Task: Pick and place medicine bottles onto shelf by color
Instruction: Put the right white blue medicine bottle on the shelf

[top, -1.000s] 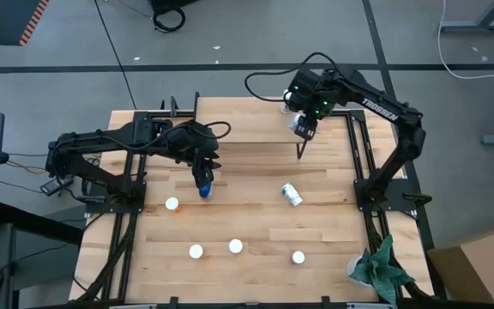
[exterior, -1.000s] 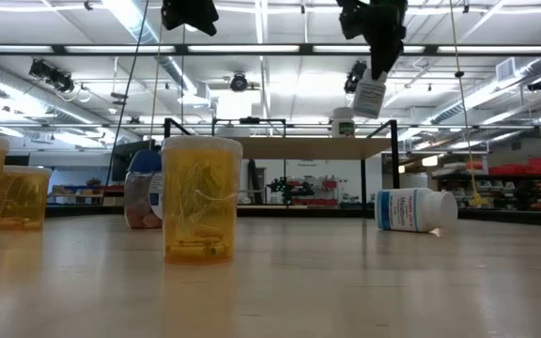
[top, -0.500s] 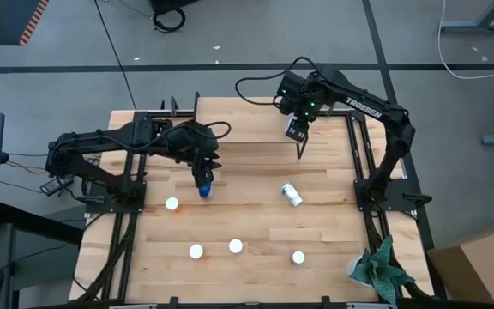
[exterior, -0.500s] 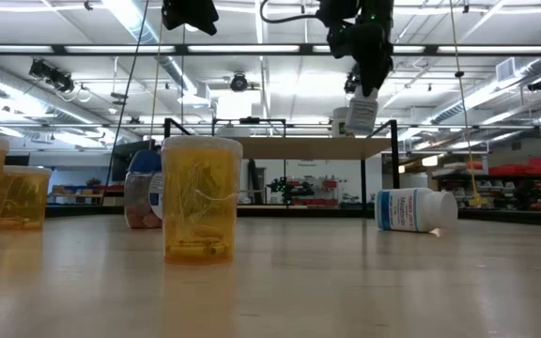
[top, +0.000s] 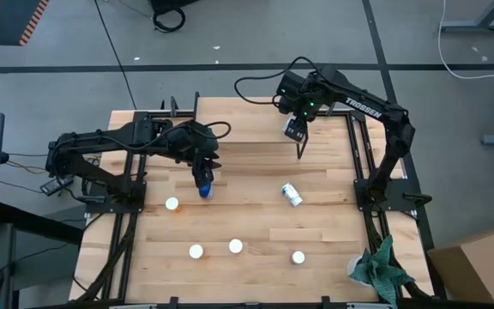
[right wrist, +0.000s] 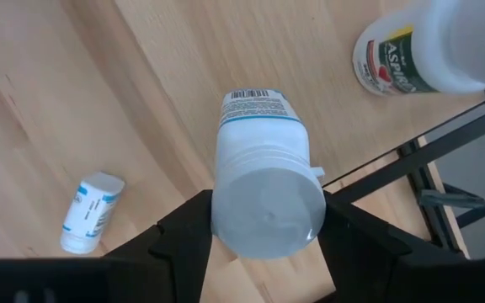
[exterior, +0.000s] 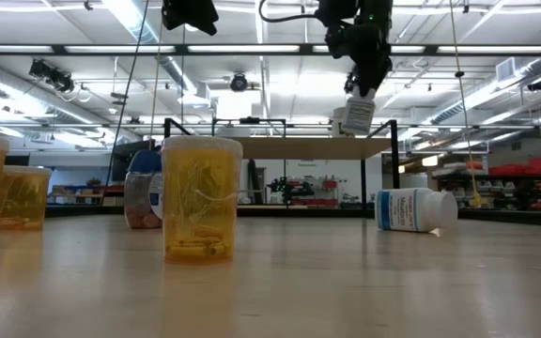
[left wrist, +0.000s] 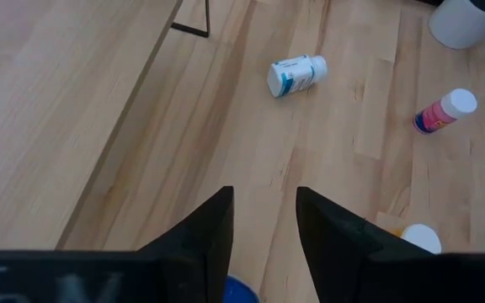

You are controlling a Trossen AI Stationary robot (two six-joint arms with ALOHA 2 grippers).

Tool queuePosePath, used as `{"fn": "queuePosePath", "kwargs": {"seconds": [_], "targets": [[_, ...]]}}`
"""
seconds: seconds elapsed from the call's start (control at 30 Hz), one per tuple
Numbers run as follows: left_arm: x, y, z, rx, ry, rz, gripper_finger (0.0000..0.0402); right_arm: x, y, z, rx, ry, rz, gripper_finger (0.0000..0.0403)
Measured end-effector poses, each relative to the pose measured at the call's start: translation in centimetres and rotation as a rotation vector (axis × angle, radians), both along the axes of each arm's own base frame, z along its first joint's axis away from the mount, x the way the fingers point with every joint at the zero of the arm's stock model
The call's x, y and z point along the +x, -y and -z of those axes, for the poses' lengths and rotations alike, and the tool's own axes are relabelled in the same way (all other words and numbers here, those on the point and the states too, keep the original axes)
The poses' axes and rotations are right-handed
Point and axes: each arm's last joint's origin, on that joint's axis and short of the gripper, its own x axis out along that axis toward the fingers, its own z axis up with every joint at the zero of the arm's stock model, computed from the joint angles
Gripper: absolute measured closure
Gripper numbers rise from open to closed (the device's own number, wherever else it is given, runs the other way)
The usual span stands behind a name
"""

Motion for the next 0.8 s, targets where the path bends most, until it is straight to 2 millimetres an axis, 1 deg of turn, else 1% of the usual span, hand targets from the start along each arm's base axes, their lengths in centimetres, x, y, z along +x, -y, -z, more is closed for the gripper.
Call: {"fn": "queuePosePath", "kwargs": {"seconds": [0.23,0.57,0.8], "targets": [[-0.01,0.01,0.01,-0.004,0.0,-0.004,0.0258,0.13,0.03,-0.03,0.005,0.019,0.001,0.0194],[-0.01,0.01,0.03,-0.003,-0.002,-0.003,0.0268,0.18,-0.05,-0.02,0.029,0.03,-0.026,0.0193],[-0.01,0.01,0.03,-0.003,-0.002,-0.002,0.026,0.16,-0.02,-0.02,0.024,0.027,-0.036,0.0193]]}}
